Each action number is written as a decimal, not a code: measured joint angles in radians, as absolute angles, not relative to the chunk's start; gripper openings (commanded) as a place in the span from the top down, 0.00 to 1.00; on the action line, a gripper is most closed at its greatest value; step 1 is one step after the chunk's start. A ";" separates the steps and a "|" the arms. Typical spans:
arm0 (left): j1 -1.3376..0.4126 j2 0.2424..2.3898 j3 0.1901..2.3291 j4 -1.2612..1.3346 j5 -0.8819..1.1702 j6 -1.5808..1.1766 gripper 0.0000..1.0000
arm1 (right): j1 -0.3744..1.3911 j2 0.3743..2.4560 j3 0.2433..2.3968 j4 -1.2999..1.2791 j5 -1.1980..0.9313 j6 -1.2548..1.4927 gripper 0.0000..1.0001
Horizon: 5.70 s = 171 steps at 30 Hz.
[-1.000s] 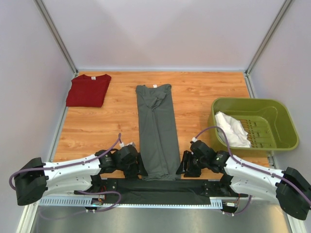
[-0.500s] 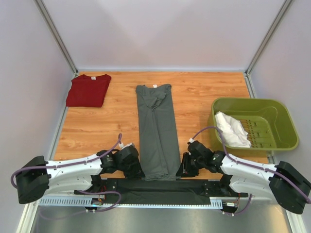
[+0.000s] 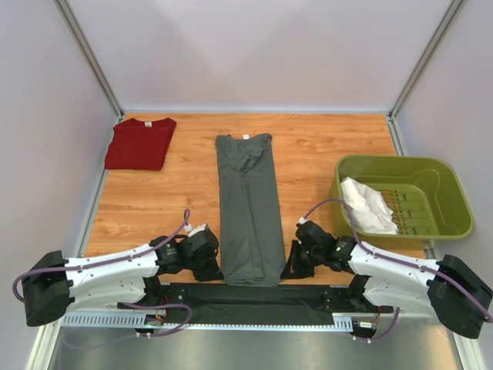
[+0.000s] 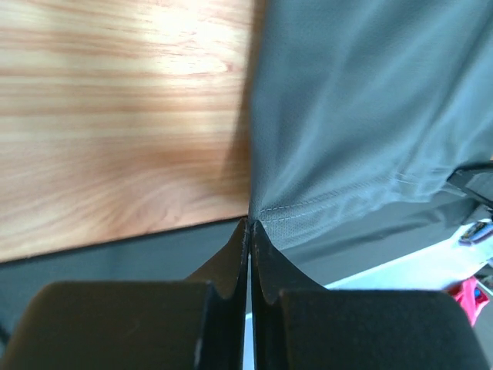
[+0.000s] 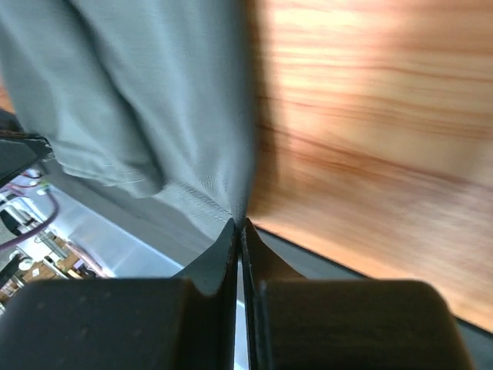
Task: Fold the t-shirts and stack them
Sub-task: Fold the tshirt
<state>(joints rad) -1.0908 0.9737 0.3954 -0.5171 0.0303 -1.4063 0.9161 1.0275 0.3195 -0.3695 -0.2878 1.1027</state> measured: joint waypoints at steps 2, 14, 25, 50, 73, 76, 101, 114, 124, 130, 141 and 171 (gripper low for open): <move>-1.090 0.945 0.421 -0.558 0.012 -1.405 1.00 | 0.915 1.027 0.355 -0.385 -0.284 1.103 1.00; -0.807 0.960 0.713 -0.741 -0.050 -1.184 1.00 | 0.746 1.150 0.734 -0.519 -0.245 0.950 1.00; -0.567 1.207 0.933 -0.718 0.004 -0.942 1.00 | 0.579 1.426 1.004 -0.565 -0.286 0.765 1.00; -0.363 1.695 1.298 -0.596 0.166 -0.752 1.00 | 0.389 1.913 1.413 -0.566 -0.395 0.629 1.00; -0.353 1.847 1.314 -0.551 0.163 -0.755 0.91 | 0.363 2.110 1.609 -0.654 -0.394 0.567 0.60; -0.352 1.859 1.333 -0.564 0.165 -0.748 0.52 | 0.363 2.110 1.626 -0.673 -0.394 0.559 0.53; -0.523 1.377 0.944 -0.343 0.121 -0.946 0.15 | 0.484 1.669 1.178 -0.410 -0.330 0.750 0.79; -0.528 1.547 0.892 -0.110 0.047 -0.968 0.23 | 0.506 1.938 1.298 -0.405 -0.284 0.709 0.91; -0.488 1.676 1.018 -0.058 0.042 -0.967 0.26 | 0.506 2.074 1.528 -0.439 -0.243 0.657 0.86; -0.459 1.768 1.077 -0.022 0.023 -0.967 0.27 | 0.502 2.165 1.653 -0.479 -0.206 0.619 0.82; -0.404 1.863 1.260 -0.067 -0.010 -0.891 0.26 | 0.439 2.211 1.913 -0.550 -0.179 0.530 0.54; -0.470 1.815 1.072 -0.033 0.010 -0.865 0.35 | 0.437 2.166 1.605 -0.512 -0.300 0.570 0.73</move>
